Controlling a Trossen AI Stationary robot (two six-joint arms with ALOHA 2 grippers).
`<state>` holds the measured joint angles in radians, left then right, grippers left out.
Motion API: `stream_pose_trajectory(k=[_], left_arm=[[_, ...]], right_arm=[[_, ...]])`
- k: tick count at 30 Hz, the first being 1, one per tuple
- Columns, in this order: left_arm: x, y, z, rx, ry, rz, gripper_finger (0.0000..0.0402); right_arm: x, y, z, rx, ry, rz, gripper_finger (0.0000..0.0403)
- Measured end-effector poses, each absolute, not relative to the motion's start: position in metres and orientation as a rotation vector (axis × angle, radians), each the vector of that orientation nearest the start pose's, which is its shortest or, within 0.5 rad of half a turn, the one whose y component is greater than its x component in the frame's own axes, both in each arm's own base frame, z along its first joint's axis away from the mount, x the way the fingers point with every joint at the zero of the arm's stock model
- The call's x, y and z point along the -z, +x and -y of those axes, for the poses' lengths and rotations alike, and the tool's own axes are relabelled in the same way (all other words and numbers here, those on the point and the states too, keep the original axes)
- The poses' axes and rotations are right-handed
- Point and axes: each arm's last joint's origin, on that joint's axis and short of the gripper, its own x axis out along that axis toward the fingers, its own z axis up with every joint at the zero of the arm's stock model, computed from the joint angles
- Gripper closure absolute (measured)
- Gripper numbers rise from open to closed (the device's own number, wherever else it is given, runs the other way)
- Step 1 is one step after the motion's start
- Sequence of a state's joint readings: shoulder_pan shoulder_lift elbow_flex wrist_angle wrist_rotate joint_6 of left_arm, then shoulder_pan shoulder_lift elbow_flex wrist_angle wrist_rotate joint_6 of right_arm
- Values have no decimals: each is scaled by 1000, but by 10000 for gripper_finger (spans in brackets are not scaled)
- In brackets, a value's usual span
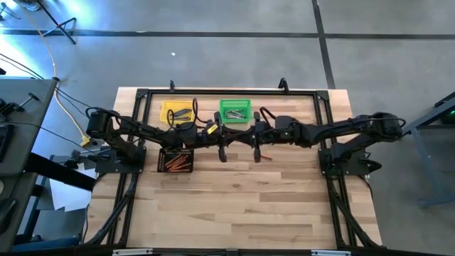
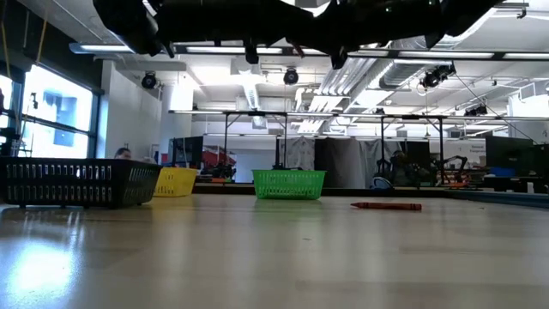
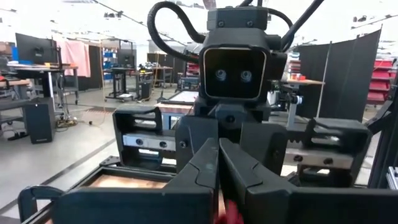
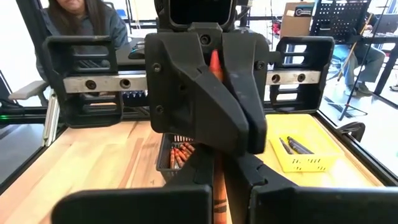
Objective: Sort crayons
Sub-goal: Put the orange crayon into the black bin
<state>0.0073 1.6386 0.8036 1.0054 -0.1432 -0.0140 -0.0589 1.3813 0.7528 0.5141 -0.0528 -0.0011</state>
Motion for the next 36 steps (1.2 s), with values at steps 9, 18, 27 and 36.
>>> stream_pose_trajectory(k=[9,18,27,36], left_arm=[[-241,342,-7,-167,-7,164,401],[-241,341,-8,-196,22,149,401],[-268,303,-7,-375,6,-97,401],[-250,214,19,-635,-394,-651,401]], right_arm=[[-266,288,17,64,-4,-138,401],[-265,285,18,82,-27,-162,402],[-274,258,20,208,-23,-287,403],[-263,248,19,228,46,-439,402]])
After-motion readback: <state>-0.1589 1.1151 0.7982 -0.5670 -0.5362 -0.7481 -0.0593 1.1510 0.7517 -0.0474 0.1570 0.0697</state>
